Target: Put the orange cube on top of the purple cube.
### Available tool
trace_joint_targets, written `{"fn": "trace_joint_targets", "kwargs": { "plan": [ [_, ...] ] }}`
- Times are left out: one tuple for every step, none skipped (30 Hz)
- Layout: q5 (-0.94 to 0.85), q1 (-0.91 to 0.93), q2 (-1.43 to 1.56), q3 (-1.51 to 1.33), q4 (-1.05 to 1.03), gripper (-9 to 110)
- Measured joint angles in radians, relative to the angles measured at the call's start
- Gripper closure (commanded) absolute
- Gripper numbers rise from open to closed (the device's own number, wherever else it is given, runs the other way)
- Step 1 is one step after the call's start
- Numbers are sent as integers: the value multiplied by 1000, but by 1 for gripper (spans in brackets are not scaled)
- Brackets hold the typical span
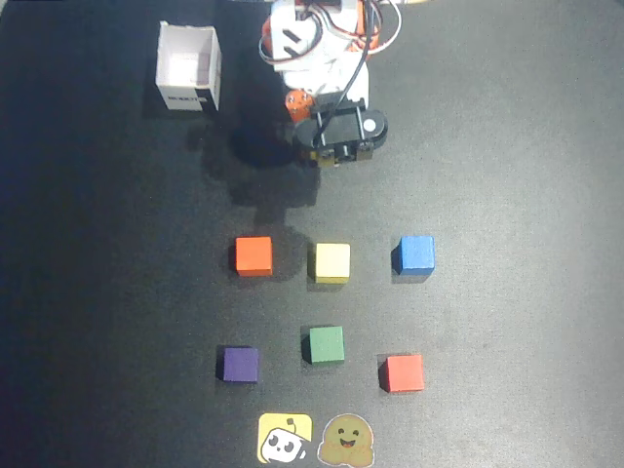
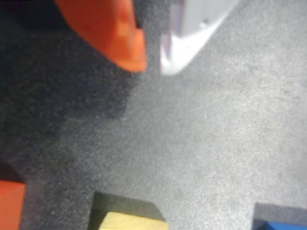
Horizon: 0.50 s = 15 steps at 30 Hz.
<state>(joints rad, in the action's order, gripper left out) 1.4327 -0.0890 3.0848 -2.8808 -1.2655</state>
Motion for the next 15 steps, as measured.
{"fn": "trace_joint_targets", "kwargs": {
  "plan": [
    [0,0,0,0,0,101],
    [0,0,0,0,0,101],
    [-3,0,0,0,0,101],
    [-3,0,0,0,0,101],
    [-3,0,0,0,0,101],
    [-3,0,0,0,0,100],
    [-5,0,0,0,0,100],
    [-9,0,0,0,0,100],
    [-18,0,0,0,0,100],
    [-25,0,0,0,0,100],
    [-34,0,0,0,0,100],
    [-40,0,0,0,6,98],
    [-43,0,0,0,12,97],
    [-52,0,0,0,21,97],
    [-64,0,0,0,32,97]
  ]
}}
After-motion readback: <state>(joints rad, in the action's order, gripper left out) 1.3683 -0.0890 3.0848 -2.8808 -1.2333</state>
